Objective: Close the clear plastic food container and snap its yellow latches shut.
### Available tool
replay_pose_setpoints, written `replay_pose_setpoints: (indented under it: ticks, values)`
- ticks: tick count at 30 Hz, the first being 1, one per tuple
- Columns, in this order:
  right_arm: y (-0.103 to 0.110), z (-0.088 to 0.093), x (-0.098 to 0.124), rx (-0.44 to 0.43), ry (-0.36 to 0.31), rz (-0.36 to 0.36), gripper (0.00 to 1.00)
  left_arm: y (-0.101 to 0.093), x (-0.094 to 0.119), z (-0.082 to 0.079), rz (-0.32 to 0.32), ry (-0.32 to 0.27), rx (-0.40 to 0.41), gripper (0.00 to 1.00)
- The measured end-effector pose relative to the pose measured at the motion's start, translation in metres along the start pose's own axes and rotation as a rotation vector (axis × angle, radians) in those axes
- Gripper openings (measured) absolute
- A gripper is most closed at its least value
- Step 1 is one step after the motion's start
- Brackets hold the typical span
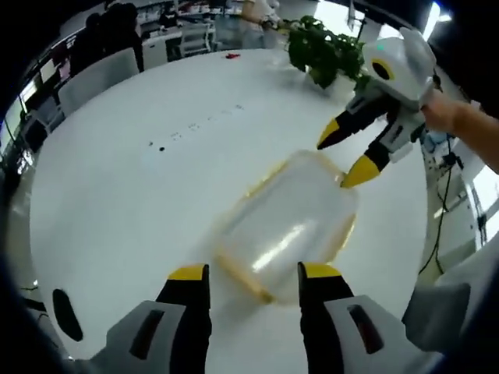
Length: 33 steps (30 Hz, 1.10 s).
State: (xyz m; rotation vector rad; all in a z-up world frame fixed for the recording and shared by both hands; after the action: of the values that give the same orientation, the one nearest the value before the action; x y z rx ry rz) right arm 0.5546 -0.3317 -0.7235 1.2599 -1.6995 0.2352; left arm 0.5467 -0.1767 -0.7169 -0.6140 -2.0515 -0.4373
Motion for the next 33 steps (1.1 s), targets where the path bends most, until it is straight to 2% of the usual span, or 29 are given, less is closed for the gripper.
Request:
replay_pose_setpoints:
  ticks: [1,4,6,8,9,11,17,25,33]
  values:
    - [0.001,0.0,-0.001,0.004,-0.003,0.003,0.39,0.0,-0.002,0.002,-0.001,0.009,0.028,0.42]
    - [0.007,-0.006,-0.003,-0.072,-0.069,-0.037,0.41,-0.003,-0.002,0.004,0.005,0.022,0.112,0.41]
    - [0.007,-0.007,-0.004,-0.073,-0.076,-0.034,0.4,-0.006,-0.003,0.005,0.026,0.022,0.171,0.43]
    - [0.006,-0.004,-0.004,-0.131,-0.085,-0.032,0.38,-0.012,-0.003,0.007,0.054,0.03,0.232,0.45]
    - [0.006,-0.005,-0.005,-0.134,-0.095,-0.033,0.39,-0.013,-0.004,0.01,0.066,0.04,0.247,0.44]
    - [0.006,0.001,-0.008,-0.15,-0.075,-0.034,0.39,-0.013,-0.005,0.012,0.06,0.038,0.235,0.44]
    - [0.006,0.003,-0.009,-0.221,-0.1,-0.053,0.39,-0.014,-0.008,0.012,0.078,0.035,0.286,0.43]
    - [0.01,0.002,-0.014,-0.304,-0.136,-0.079,0.39,-0.016,-0.007,0.012,0.096,0.027,0.281,0.42]
    - [0.014,0.004,-0.015,-0.278,-0.14,-0.072,0.38,-0.016,-0.008,0.012,0.108,0.023,0.255,0.41]
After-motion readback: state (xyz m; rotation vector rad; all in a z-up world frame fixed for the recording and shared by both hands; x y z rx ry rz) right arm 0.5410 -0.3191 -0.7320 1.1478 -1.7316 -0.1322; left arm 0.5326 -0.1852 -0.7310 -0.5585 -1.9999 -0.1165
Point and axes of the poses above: the point that each gripper's makers call its tool centre point, and the gripper's own axes: x roughly backward along the fingers, y roughly to its left, z roughly out of its underside, the point moved 1 cm from there along x, roughly backward along the fingers, and after that the axes turned 15 degrees about -z, right-handed, at the moved point
